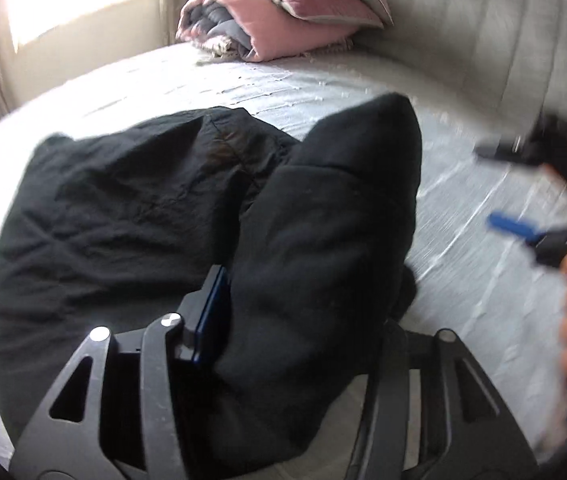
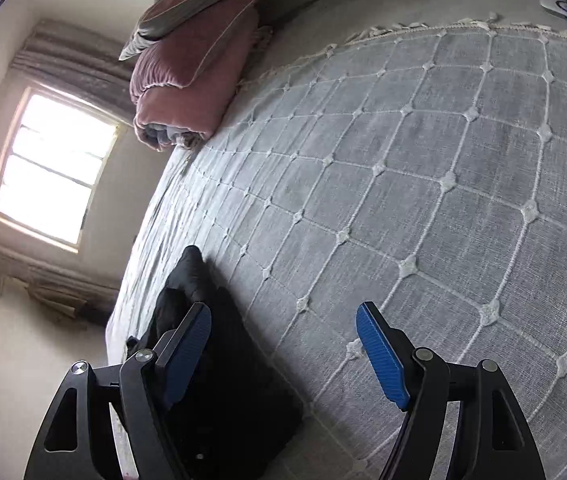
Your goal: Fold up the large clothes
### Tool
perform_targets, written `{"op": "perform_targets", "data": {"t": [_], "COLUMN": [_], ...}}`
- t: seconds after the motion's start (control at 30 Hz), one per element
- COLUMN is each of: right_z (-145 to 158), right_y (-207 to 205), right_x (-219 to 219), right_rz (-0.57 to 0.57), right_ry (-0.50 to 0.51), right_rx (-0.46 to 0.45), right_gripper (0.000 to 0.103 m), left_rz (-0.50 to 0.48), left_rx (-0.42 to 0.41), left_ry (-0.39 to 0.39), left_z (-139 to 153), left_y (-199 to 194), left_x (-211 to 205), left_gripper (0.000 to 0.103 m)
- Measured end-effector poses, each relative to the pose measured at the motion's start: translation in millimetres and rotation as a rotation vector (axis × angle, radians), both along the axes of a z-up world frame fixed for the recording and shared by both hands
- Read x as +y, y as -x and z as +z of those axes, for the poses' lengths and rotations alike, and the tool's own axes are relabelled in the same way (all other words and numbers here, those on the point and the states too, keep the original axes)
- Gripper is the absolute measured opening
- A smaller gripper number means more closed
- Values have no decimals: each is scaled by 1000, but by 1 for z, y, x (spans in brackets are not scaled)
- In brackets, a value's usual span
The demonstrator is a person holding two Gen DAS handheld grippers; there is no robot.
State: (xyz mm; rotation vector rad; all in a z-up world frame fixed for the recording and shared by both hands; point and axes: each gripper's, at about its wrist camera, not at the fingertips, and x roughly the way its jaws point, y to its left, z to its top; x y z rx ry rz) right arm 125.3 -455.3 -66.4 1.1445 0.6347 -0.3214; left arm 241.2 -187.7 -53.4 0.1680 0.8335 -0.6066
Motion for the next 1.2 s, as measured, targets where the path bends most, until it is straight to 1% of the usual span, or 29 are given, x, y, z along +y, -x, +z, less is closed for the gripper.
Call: {"op": "perform_targets", "data": {"t": [0.03, 0.1, 0.17, 0.2, 0.27, 0.3, 0.33, 0.37, 0.4, 0.47, 0.5, 0.53, 0.6, 0.7, 0.77, 0.83, 0.87, 0.9, 0.93, 1.0, 1.13, 1.2], "right_z": [3, 6, 10, 11, 16, 18, 21, 25, 28, 35, 37, 38, 38, 31, 23, 16, 14, 14, 13, 14, 18, 29], "right_y": [-4, -11, -16, -19, -21, -22, -22, -24, -27, -38, -44, -49, -57, -66, -68, -70, -71, -70, -70, -70, -71, -67], "right_x": [4, 13, 22, 26, 31, 34, 37, 42, 48, 67, 79, 90, 110, 129, 132, 127, 125, 125, 127, 131, 132, 134], "right_rz": [23, 71, 116, 127, 144, 160, 175, 199, 228, 309, 354, 391, 445, 501, 505, 511, 518, 533, 550, 559, 565, 566], "right_ry": [8, 21, 48, 61, 87, 97, 106, 125, 150, 227, 269, 302, 363, 425, 459, 454, 444, 433, 424, 434, 427, 427], "right_rx": [-9, -19, -24, -25, -42, -58, -70, -81, -83, -78, -71, -64, -49, -8, 25, 34, 31, 27, 25, 34, 20, -14], "right_gripper": [76, 76, 76, 76, 76, 76, 76, 76, 76, 76, 76, 76, 75, 75, 75, 68, 59, 47, 41, 37, 34, 32], "left_rz": [9, 4, -10, -7, 21, 38, 71, 119, 183, 254, 268, 277, 291, 313, 320, 336, 345, 350, 359, 365, 357, 359], "left_rx": [18, 33, 36, 34, 32, 30, 20, -2, -49, -124, -148, -155, -148, -160, -165, -147, -130, -113, -96, -77, -65, -60], "left_ry": [34, 91, 149, 175, 187, 180, 152, 93, 4, -112, -131, -135, -145, -186, -194, -178, -162, -145, -122, -81, -44, -32], "left_z": [9, 25, 33, 37, 38, 38, 37, 35, 33, 31, 32, 35, 38, 40, 39, 34, 29, 25, 20, 11, 7, 6], "left_y": [-2, 6, 19, 27, 40, 44, 51, 53, 58, 70, 74, 75, 76, 77, 73, 68, 64, 58, 53, 49, 45, 44], "left_x": [3, 15, 28, 36, 46, 48, 55, 53, 56, 59, 64, 68, 78, 92, 97, 105, 109, 115, 119, 124, 128, 130], "left_gripper": [53, 59, 71, 74, 74, 74, 74, 74, 74, 74, 74, 74, 74, 74, 74, 74, 74, 74, 74, 74, 75, 76]}}
